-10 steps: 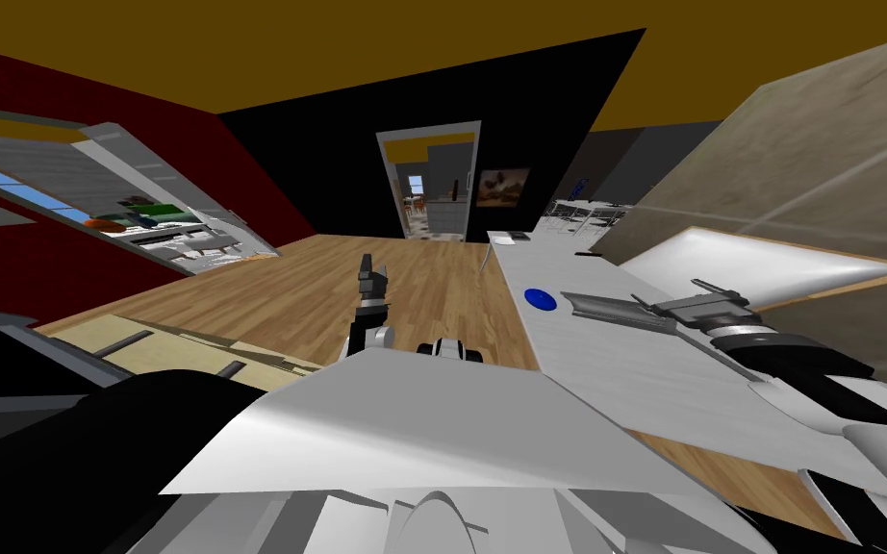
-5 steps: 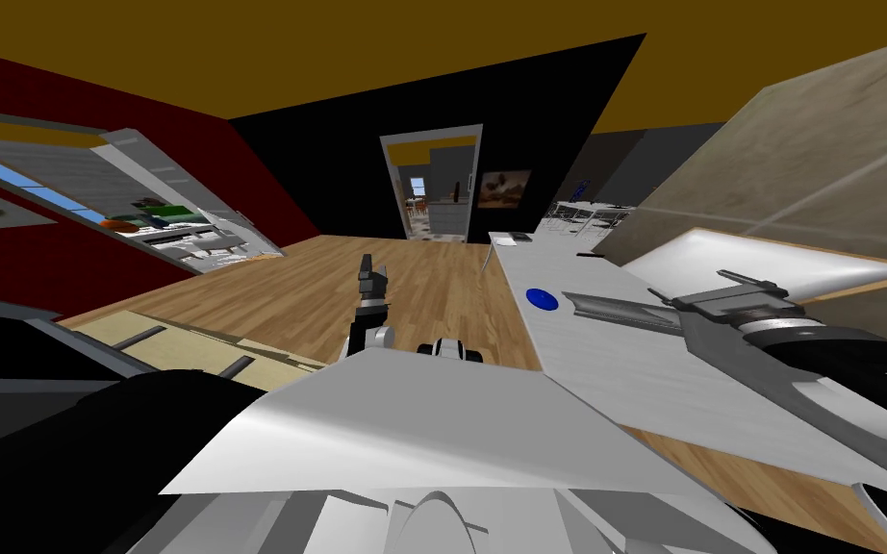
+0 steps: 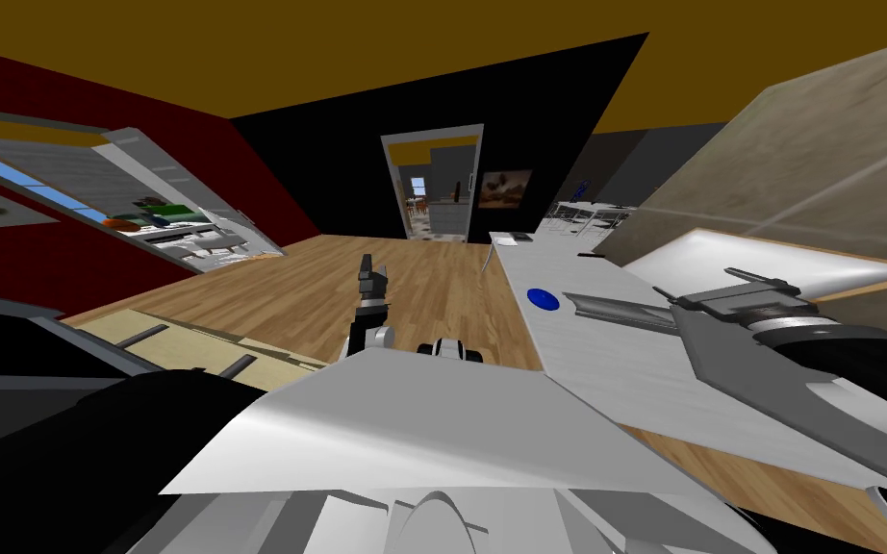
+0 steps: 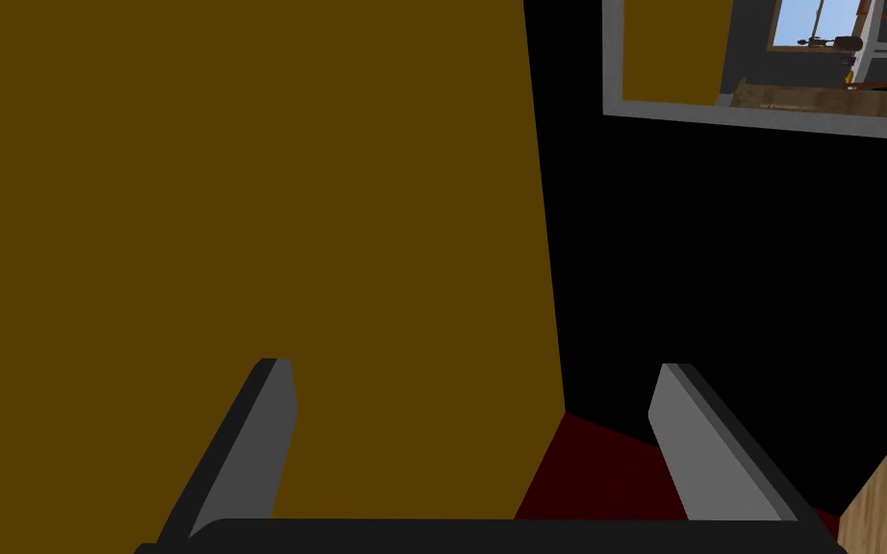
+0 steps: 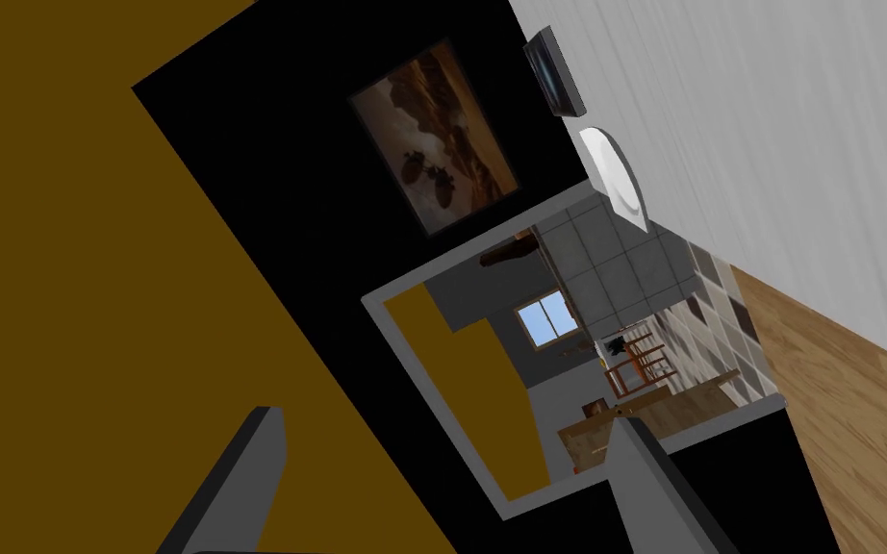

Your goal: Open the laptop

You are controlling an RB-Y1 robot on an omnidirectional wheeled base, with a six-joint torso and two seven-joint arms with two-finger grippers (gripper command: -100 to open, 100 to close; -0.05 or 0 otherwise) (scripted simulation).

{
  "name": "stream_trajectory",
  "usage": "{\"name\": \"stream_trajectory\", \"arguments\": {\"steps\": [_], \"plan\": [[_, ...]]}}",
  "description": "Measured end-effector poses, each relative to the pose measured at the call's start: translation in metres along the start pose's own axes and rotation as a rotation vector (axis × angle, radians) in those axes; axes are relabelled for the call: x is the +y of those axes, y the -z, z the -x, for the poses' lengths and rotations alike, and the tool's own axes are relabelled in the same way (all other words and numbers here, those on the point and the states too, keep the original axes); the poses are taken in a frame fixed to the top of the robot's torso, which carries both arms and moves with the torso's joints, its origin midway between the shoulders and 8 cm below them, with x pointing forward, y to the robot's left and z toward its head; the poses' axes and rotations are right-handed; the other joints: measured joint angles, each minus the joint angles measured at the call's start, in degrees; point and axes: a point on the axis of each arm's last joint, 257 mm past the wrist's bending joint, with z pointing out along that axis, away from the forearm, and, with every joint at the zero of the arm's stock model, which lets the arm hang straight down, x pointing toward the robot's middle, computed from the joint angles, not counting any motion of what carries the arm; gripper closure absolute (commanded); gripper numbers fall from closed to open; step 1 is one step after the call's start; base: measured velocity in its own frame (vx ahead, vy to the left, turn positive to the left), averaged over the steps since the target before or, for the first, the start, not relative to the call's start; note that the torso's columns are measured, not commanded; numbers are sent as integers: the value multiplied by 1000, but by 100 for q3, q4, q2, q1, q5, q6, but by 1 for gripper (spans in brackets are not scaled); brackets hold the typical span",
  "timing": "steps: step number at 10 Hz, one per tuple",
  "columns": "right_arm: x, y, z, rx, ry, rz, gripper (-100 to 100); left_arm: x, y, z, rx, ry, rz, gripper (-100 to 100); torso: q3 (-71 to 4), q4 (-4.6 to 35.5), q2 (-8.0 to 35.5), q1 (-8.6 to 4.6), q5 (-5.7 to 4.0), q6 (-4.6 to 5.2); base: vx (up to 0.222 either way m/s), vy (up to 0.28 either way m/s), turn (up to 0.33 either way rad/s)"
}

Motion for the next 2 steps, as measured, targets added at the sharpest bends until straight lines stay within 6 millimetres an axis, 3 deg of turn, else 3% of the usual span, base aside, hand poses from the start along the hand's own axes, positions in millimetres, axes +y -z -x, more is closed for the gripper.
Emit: {"name": "stream_trajectory", "arguments": {"steps": [2], "plan": [[0,0,0,0,0,0,0,0,0,0,0,0,0,0,1,0,1,3,1,0,0,0,0]]}}
